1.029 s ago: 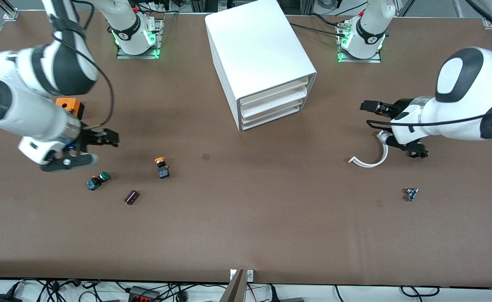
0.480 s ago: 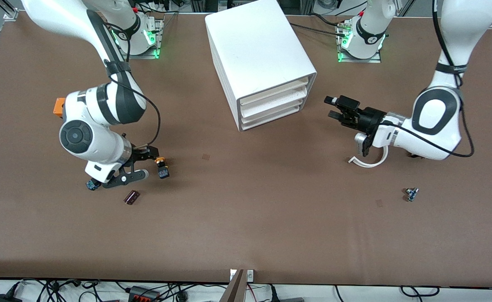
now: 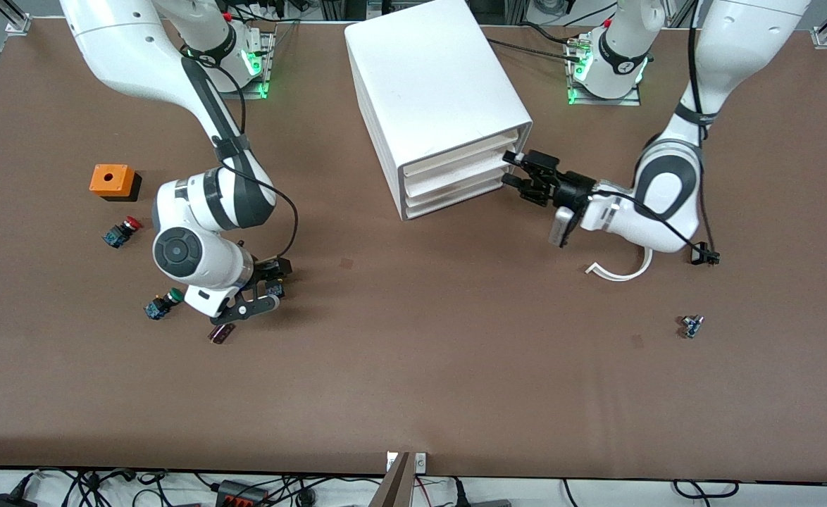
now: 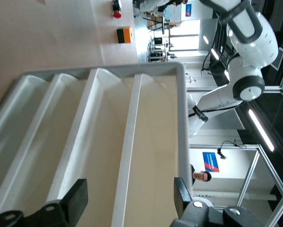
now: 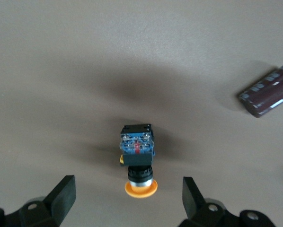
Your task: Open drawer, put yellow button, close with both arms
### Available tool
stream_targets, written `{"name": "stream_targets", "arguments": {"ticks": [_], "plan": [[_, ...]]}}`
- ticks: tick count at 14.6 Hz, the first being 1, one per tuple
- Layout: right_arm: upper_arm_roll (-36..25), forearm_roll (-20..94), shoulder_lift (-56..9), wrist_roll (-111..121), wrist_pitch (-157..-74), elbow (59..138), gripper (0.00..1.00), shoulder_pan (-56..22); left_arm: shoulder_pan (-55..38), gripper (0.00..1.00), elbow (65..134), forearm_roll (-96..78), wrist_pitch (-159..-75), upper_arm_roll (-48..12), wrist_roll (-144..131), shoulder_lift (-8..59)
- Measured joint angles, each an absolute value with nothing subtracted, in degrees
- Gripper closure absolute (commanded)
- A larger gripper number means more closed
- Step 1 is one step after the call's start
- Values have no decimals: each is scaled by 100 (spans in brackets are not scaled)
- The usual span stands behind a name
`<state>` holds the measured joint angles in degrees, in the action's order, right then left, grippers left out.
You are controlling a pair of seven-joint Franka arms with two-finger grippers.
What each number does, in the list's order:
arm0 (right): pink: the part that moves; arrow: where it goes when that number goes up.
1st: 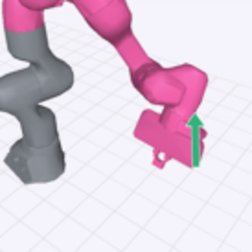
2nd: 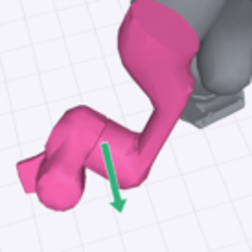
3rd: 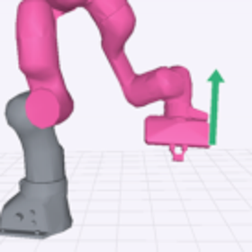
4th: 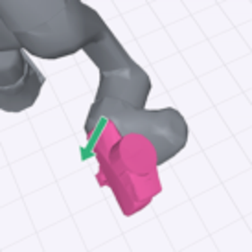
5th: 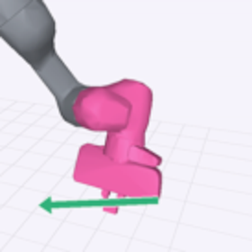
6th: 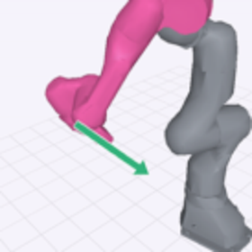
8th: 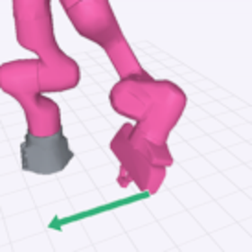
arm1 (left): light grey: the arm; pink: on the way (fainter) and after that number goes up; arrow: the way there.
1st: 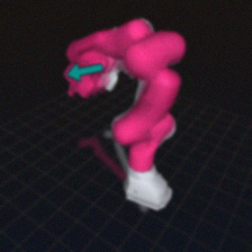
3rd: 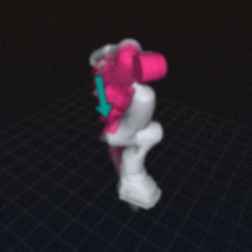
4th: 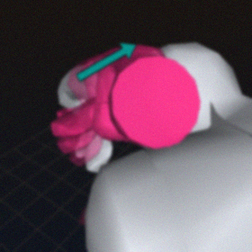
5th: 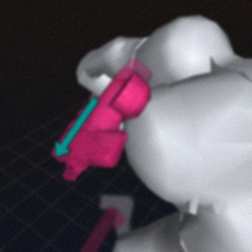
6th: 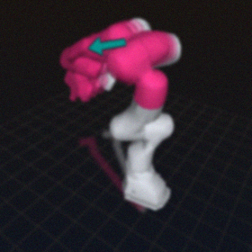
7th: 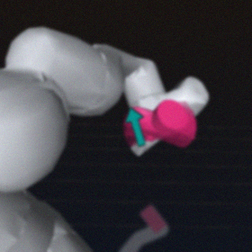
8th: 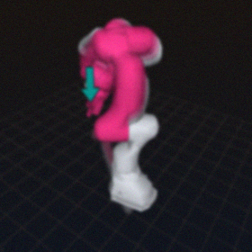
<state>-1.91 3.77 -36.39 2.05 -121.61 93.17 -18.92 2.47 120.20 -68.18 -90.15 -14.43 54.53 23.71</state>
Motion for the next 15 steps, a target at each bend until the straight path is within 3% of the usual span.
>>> {"name": "stream_targets", "arguments": {"ticks": [3, 5, 7, 10, 12, 14, 15], "plan": [[-195, 382, -3878, 205, -12242, 9314, 0, -1894, 232, 47, 12229, -6864, -9047, -1605, 5701, 2394], [-199, 382, -4009, 205, -12308, 9313, 0, -1893, 231, 63, 12313, -6864, -9049, -1661, 5830, 2418], [-199, 389, -4091, 205, -12368, 9309, 7, -1894, 232, 69, 12342, -6864, -9049, -1685, 5940, 2484], [-199, 415, -4129, 204, -12478, 9308, 10, -1894, 209, 85, 12378, -6864, -9057, -1770, 6013, 2565], [-199, 417, -4158, 204, -12545, 9308, 19, -1894, 196, 96, 12384, -6878, -9058, -1796, 6025, 2584], [-199, 417, -4172, 204, -12551, 9308, 41, -1894, 196, 99, 12383, -6878, -9058, -1798, 6033, 2584], [-201, 417, -4175, 204, -12551, 9308, 62, -1894, 196, 99, 12380, -6878, -9059, -1799, 6033, 2584]]}}
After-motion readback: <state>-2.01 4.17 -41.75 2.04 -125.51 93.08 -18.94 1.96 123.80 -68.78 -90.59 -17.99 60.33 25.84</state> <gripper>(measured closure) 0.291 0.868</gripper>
